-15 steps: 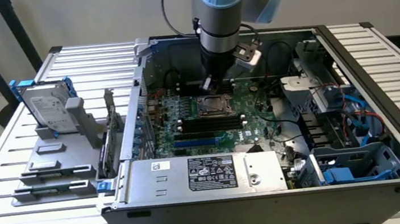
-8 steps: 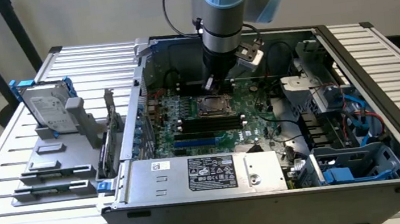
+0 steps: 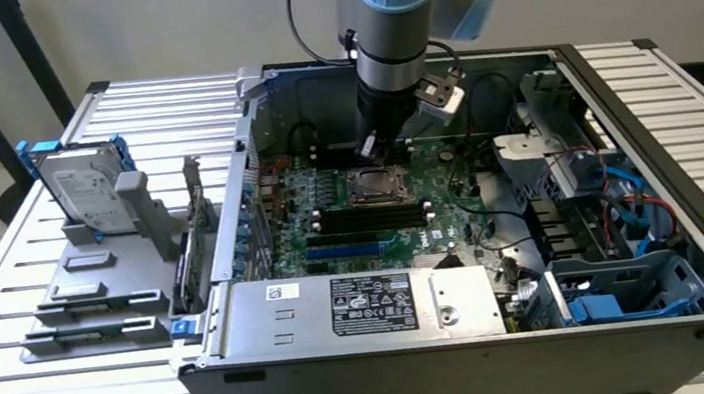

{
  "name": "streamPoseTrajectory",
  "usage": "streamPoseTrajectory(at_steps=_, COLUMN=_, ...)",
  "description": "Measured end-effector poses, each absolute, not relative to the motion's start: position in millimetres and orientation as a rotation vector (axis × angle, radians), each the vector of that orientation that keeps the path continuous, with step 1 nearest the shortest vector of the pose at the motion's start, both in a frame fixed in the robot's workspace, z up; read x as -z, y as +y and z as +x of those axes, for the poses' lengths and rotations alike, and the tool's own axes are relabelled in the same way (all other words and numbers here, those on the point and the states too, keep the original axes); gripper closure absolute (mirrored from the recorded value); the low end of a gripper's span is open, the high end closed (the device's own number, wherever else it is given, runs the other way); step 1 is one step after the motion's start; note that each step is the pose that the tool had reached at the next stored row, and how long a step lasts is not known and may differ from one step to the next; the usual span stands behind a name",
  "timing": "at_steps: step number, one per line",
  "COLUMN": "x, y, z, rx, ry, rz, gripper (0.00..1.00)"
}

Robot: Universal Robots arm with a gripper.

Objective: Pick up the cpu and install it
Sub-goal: 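Install the first cpu locking lever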

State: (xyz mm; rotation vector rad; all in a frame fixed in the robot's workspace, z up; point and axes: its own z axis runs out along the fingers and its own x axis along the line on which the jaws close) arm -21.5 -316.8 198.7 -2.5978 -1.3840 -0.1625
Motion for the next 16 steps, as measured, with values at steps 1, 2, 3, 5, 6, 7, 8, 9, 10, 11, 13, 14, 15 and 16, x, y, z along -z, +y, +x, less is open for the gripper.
streamPoseTrajectory(at_steps=1, x=-198.9, y=-317.3, z=-21.5, rx=0.162, ry=-1.381, rz=-2.599, gripper=0.89)
streamPoseTrajectory(at_steps=2, x=-199.2, y=-318.0, z=-21.5, rx=0.161, ry=-1.378, rz=-2.600, gripper=0.89)
streamPoseTrajectory(at_steps=3, x=-199.3, y=-318.8, z=-21.6, rx=0.160, ry=-1.376, rz=-2.601, gripper=0.89)
streamPoseTrajectory(at_steps=5, x=-199.5, y=-320.4, z=-21.5, rx=0.160, ry=-1.374, rz=-2.604, gripper=0.89)
streamPoseTrajectory(at_steps=6, x=-199.5, y=-321.0, z=-21.4, rx=0.160, ry=-1.374, rz=-2.603, gripper=0.89)
streamPoseTrajectory(at_steps=7, x=-199.4, y=-321.2, z=-21.3, rx=0.160, ry=-1.373, rz=-2.603, gripper=0.89)
streamPoseTrajectory(at_steps=8, x=-199.3, y=-321.3, z=-21.2, rx=0.161, ry=-1.372, rz=-2.604, gripper=0.89)
streamPoseTrajectory(at_steps=9, x=-199.3, y=-321.3, z=-21.1, rx=0.161, ry=-1.372, rz=-2.604, gripper=0.89)
streamPoseTrajectory(at_steps=10, x=-199.3, y=-321.3, z=-21.0, rx=0.161, ry=-1.372, rz=-2.604, gripper=0.89)
streamPoseTrajectory(at_steps=11, x=-199.2, y=-321.4, z=-20.9, rx=0.161, ry=-1.372, rz=-2.604, gripper=0.89)
streamPoseTrajectory(at_steps=13, x=-199.0, y=-321.4, z=-20.8, rx=0.161, ry=-1.372, rz=-2.603, gripper=0.89)
streamPoseTrajectory(at_steps=14, x=-198.7, y=-321.4, z=-20.7, rx=0.162, ry=-1.372, rz=-2.603, gripper=0.89)
streamPoseTrajectory(at_steps=15, x=-198.5, y=-321.4, z=-20.6, rx=0.162, ry=-1.371, rz=-2.602, gripper=0.89)
streamPoseTrajectory(at_steps=16, x=-198.2, y=-321.3, z=-20.6, rx=0.163, ry=-1.371, rz=-2.601, gripper=0.89)
